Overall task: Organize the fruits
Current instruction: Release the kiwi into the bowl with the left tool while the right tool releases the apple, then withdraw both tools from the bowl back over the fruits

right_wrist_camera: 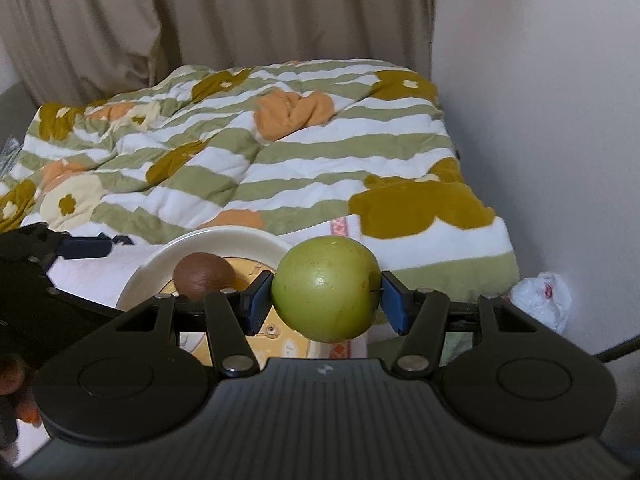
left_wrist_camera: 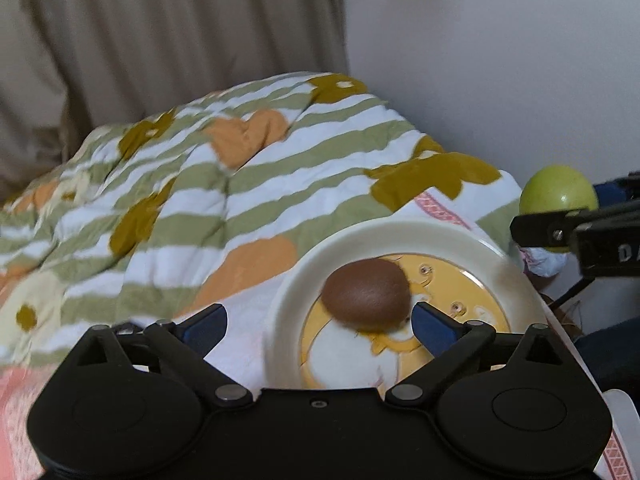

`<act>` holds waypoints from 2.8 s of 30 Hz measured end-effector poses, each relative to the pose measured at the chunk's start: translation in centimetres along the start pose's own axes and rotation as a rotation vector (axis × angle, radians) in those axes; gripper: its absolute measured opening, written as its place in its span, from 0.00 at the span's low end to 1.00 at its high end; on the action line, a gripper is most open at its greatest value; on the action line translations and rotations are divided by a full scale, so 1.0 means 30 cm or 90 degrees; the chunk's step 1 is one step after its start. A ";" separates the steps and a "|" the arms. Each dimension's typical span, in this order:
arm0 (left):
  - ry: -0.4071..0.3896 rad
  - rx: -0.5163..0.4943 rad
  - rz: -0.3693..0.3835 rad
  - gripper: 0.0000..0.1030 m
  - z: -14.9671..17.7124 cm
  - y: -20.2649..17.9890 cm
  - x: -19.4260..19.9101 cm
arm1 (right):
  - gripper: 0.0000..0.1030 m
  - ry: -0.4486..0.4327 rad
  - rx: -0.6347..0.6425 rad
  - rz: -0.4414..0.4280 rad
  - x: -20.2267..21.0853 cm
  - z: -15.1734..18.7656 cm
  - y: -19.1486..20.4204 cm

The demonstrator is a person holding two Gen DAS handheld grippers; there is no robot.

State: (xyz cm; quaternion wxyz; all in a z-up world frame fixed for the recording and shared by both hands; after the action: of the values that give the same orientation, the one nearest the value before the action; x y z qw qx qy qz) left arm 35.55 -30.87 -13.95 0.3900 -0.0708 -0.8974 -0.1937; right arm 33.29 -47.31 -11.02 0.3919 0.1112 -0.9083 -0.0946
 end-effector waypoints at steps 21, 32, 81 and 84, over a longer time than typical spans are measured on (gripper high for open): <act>0.068 0.072 -0.052 0.98 0.122 0.157 0.034 | 0.70 0.067 0.152 -0.033 -0.238 0.109 0.115; 0.077 0.079 -0.061 0.98 0.159 0.166 0.071 | 1.00 0.033 0.204 -0.013 -0.213 0.113 0.152; -0.029 0.208 -0.136 0.98 0.745 0.775 0.694 | 1.00 -0.035 0.076 -0.062 0.362 0.456 0.927; -0.034 0.198 -0.136 0.98 0.776 0.835 0.658 | 1.00 -0.049 0.067 -0.049 0.326 0.483 0.993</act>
State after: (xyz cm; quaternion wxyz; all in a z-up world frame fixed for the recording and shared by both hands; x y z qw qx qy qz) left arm 13.34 0.96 -6.72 0.3496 0.0806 -0.9289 -0.0912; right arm 12.31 -20.27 -6.32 0.3464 0.1628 -0.9215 -0.0656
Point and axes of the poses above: each gripper's, at about its wrist camera, not at the fingertips, and x roughly against the way its jaws point, y to its left, z to its underside, the point moved 7 cm from there along -x, roughly the way its jaws point, and after that the axes turned 14 degrees about -z, right-handed, at the moved point
